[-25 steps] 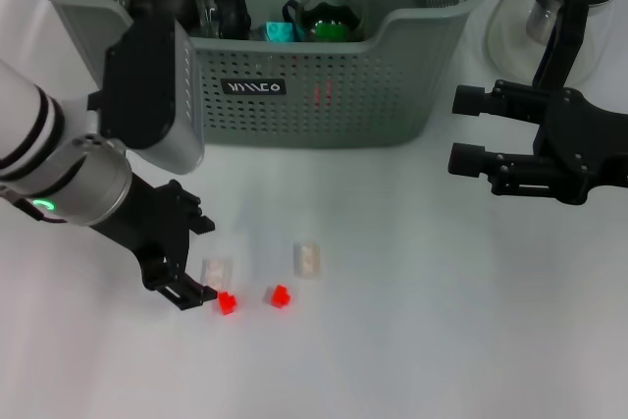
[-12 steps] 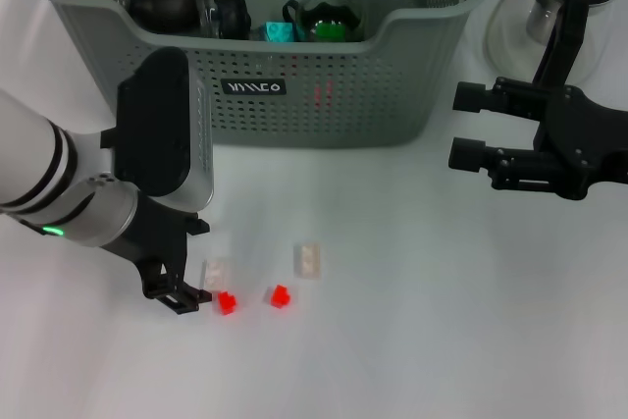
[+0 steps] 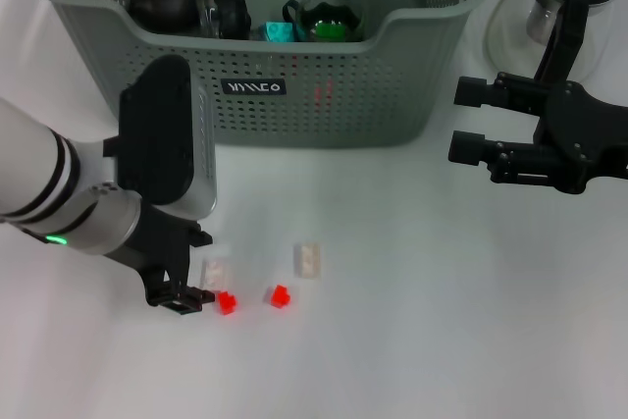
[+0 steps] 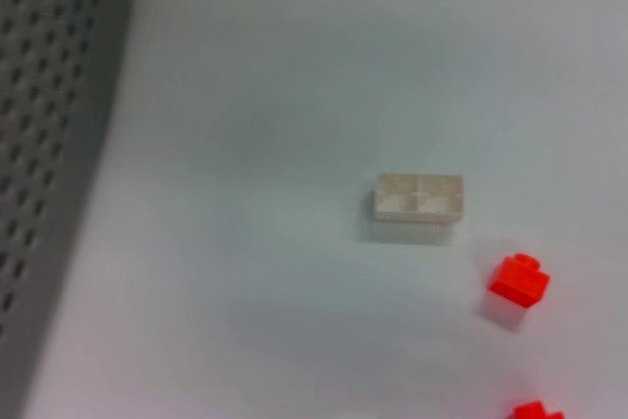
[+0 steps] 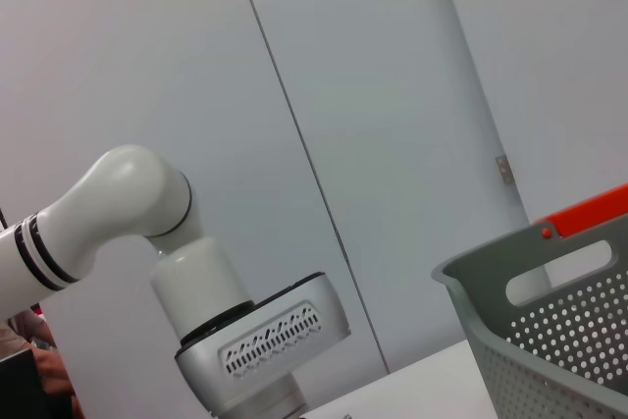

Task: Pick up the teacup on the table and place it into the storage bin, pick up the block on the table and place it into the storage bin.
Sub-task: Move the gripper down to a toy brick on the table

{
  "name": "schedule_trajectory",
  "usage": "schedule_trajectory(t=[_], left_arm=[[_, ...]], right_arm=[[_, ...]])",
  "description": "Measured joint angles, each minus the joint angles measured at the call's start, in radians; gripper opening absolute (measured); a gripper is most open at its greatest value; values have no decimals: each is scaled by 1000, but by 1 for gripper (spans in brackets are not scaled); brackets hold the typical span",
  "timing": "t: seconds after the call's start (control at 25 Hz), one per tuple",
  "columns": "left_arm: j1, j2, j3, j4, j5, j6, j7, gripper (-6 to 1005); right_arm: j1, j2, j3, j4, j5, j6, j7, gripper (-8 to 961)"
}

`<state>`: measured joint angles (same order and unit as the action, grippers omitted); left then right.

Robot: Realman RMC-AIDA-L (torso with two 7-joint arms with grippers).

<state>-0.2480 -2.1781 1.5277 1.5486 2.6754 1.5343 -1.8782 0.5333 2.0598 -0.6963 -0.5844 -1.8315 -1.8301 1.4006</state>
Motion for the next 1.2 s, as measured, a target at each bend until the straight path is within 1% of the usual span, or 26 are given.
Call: schedule_trajectory(t=[0.04, 0.48, 0.92, 1.2], left_arm=[[2, 0, 4, 0, 0, -1, 0, 657], [14, 0, 38, -1, 12, -38, -2, 657], [15, 0, 38, 0, 21, -40, -4, 657], [1, 0, 38, -16, 32, -73, -31, 656]], right_arm=[[0, 0, 0, 0, 0, 1, 0, 850], [0, 4, 0, 2, -1, 2, 0, 851], [5, 3, 0, 1, 0, 2, 0, 850], [5, 3, 0, 1, 0, 2, 0, 851]])
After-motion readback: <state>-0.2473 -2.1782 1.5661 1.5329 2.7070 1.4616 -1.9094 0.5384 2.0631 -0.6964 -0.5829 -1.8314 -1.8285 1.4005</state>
